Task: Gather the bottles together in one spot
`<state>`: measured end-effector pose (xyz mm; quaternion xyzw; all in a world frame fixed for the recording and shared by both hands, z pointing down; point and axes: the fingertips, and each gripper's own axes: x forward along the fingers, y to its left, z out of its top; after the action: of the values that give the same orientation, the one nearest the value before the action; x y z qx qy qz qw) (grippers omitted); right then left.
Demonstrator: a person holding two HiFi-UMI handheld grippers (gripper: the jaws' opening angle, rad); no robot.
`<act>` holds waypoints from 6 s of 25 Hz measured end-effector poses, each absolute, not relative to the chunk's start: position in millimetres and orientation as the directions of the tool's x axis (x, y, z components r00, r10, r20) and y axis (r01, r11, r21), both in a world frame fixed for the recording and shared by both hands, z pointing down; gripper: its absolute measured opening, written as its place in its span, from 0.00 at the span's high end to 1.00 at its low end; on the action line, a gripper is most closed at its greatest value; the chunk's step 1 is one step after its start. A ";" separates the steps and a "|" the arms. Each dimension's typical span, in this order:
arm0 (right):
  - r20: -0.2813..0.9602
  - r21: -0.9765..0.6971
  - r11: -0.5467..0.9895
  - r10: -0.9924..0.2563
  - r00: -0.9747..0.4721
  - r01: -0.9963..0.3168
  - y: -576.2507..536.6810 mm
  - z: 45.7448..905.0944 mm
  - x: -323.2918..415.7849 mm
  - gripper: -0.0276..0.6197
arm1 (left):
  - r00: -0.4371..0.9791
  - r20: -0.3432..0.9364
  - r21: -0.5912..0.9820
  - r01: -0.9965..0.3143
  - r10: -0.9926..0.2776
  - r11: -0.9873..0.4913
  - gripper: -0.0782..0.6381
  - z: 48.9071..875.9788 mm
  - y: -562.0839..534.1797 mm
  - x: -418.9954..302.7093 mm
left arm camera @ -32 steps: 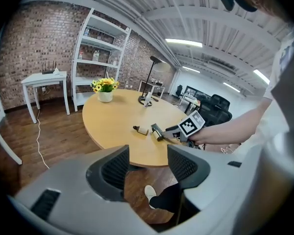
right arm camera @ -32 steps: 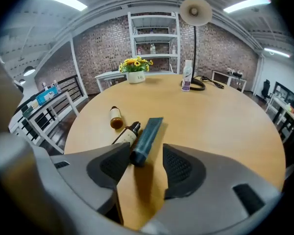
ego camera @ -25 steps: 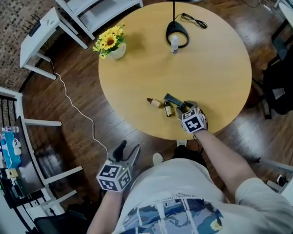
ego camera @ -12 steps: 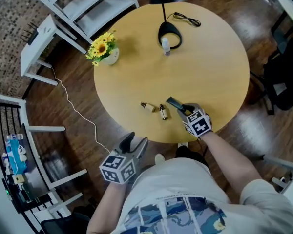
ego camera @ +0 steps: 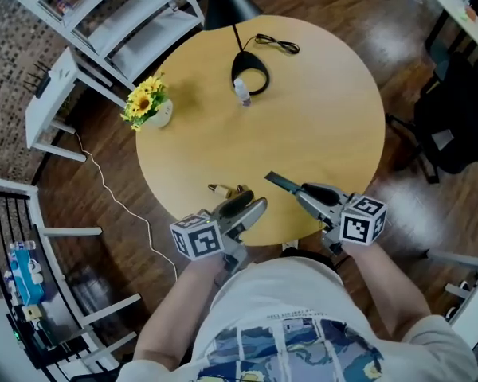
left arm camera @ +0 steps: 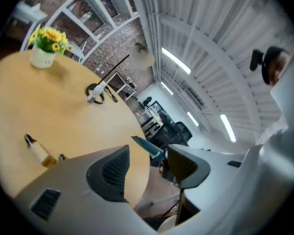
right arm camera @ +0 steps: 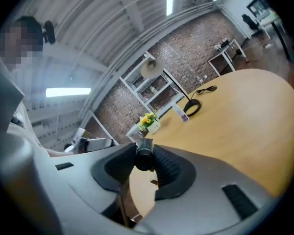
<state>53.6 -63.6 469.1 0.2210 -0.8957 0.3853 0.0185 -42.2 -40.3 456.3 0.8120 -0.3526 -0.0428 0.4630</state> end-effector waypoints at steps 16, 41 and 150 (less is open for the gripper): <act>-0.181 -0.839 0.544 -0.304 -0.935 -0.014 -67.9 410.7 98.1 0.77 | 0.798 -0.158 0.877 -0.157 -0.582 -0.454 0.64 384.0 -97.4 33.5; 0.319 -0.436 0.707 -0.458 -0.830 -0.557 -102.5 489.2 128.0 0.58 | 0.393 0.364 0.099 -0.918 -0.844 -0.384 0.64 464.9 -318.0 -3.8; 0.548 -0.032 0.662 -0.615 -0.567 -0.749 177.0 459.5 -47.7 0.58 | 0.464 0.406 0.295 -0.882 -0.787 -0.368 0.60 430.5 237.3 -256.8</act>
<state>-47.7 177.0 459.5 0.3896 -0.8752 0.1315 0.2548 -256.8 237.3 430.5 0.8211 -0.5083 0.0985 0.2404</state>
